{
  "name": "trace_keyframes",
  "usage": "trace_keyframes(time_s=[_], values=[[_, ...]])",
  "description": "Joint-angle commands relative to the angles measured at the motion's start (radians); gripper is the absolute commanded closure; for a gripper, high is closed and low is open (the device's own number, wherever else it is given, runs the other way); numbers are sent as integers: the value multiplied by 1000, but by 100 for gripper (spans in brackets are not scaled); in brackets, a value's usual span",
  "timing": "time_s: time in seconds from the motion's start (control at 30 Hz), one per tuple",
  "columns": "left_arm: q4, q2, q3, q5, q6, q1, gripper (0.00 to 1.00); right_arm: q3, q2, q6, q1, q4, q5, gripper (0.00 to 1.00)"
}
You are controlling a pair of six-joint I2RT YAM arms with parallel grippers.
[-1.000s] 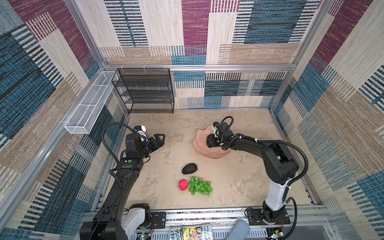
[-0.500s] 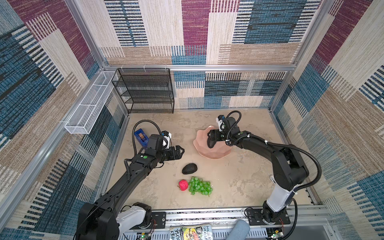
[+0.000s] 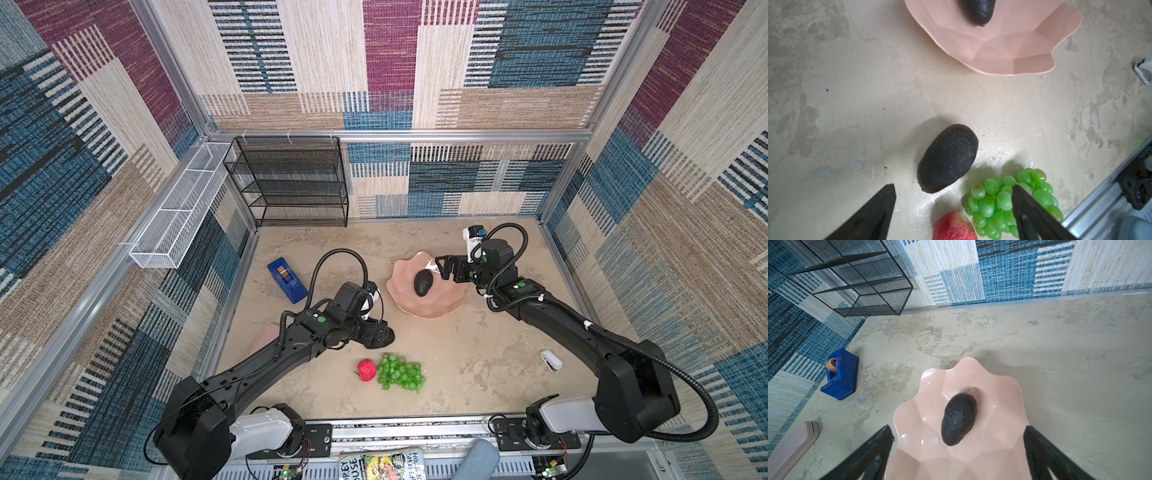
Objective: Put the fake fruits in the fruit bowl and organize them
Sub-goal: 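Grasp the other avocado beside the grapes with the left gripper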
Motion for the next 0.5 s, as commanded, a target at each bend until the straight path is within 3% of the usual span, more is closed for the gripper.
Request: trace_keyframes(time_s=[0.0, 0.47], values=[[-23, 44, 28, -53, 66, -28, 10, -12, -24, 6, -2, 59, 5, 0], [-12, 291, 79, -74, 55, -51, 13, -64, -81, 1, -21, 69, 10, 0]])
